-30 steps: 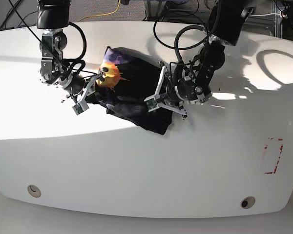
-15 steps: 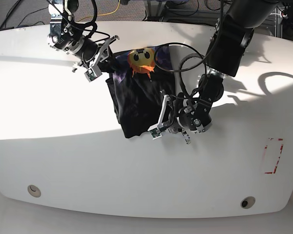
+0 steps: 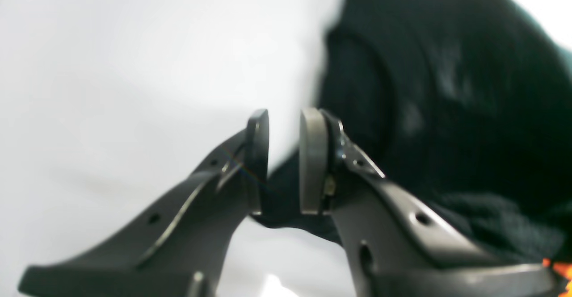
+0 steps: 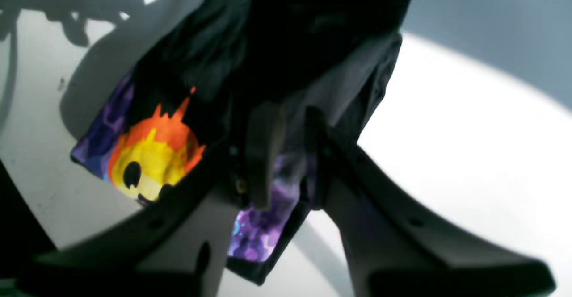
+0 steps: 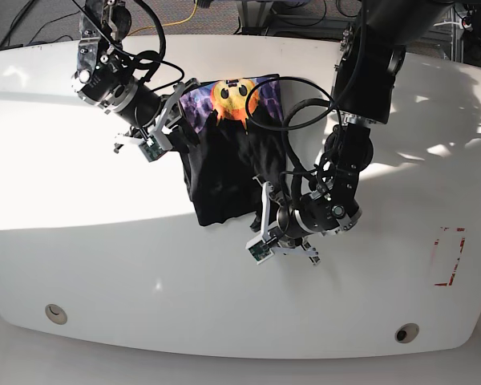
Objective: Layout the t-shirt on the table in an organized manner, then fold the t-shirt properly
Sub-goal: 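Release the right gripper and hold the bundle with the left gripper, then carry the folded shirt with the left gripper to the table's edge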
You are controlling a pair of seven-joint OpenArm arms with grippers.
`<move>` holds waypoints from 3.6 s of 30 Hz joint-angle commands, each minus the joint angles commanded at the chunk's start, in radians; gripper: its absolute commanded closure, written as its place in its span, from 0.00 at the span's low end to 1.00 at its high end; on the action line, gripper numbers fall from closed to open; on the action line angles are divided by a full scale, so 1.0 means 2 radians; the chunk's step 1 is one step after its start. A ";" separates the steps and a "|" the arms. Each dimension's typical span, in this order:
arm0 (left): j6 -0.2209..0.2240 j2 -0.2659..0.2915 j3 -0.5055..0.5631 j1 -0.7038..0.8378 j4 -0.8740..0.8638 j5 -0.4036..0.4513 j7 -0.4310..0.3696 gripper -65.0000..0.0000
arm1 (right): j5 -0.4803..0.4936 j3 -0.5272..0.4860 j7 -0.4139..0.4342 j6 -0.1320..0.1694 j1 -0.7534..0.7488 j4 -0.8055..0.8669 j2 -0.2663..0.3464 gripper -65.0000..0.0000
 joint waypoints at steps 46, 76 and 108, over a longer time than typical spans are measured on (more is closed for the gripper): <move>0.259 0.028 0.078 0.228 -0.114 -0.001 -0.285 0.84 | 0.005 0.178 -0.006 0.000 0.058 -0.033 0.091 0.81; 0.000 -0.285 -0.192 0.264 -0.085 0.000 -0.193 0.84 | 0.005 0.177 -0.006 0.000 0.044 -0.031 0.070 0.81; 0.000 -0.407 -0.232 0.232 -0.212 -0.002 -0.232 0.84 | 0.005 0.178 -0.006 0.000 0.035 -0.012 0.065 0.81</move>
